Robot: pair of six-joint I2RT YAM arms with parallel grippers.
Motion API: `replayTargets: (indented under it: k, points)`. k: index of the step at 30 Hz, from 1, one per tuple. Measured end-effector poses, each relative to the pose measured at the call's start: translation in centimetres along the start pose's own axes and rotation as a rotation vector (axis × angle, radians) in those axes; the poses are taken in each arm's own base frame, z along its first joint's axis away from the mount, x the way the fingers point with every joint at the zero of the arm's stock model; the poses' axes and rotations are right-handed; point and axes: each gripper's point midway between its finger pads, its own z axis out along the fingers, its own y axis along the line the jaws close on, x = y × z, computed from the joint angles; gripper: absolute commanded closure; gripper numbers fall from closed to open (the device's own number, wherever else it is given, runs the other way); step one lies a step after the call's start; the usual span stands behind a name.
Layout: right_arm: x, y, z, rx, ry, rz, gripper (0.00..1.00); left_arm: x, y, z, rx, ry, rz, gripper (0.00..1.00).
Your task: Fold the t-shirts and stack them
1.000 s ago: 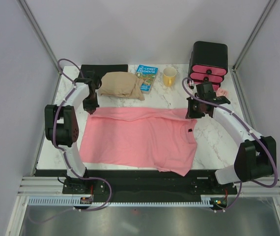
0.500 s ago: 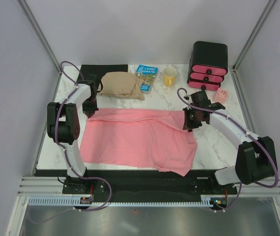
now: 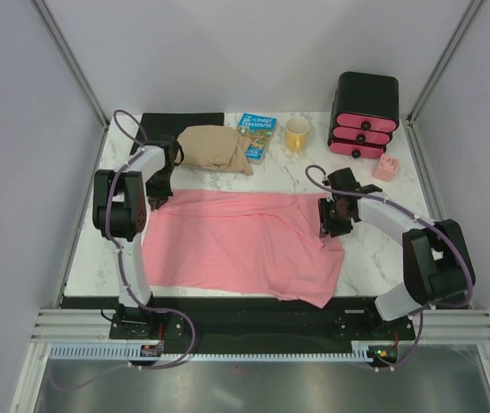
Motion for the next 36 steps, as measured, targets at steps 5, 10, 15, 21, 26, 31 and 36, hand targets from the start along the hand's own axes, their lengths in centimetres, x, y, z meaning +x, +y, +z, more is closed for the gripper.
replayTargets:
  k: [5,10,15,21,26,31,36]
  points:
    - [-2.5,0.2,-2.0,0.005,-0.115,-0.002,0.47,-0.4,0.3,-0.8,0.004,-0.025,-0.035,0.62]
    - [-7.4,1.6,-4.2,-0.029,-0.263,-0.012,0.48,-1.3,1.1,-3.0,0.026,-0.084,-0.07,0.62]
    - [-10.0,2.6,-3.1,-0.06,-0.287,-0.007,0.48,-2.1,1.7,-5.3,0.059,-0.142,-0.101,0.63]
    - [-10.1,2.8,-0.6,-0.066,-0.235,0.003,0.48,-2.1,1.2,-5.5,0.091,-0.139,-0.102,0.64]
    - [-11.4,3.7,-0.4,-0.105,-0.252,0.004,0.45,-1.2,0.1,-4.7,0.129,-0.113,-0.087,0.64]
    - [-13.1,5.5,-0.9,-0.189,-0.281,-0.002,0.43,-0.5,-0.6,-4.5,0.146,-0.096,-0.072,0.64]
    - [-13.1,6.7,-0.1,-0.257,-0.255,-0.009,0.43,-0.7,-0.9,-4.6,0.156,-0.103,-0.072,0.65]
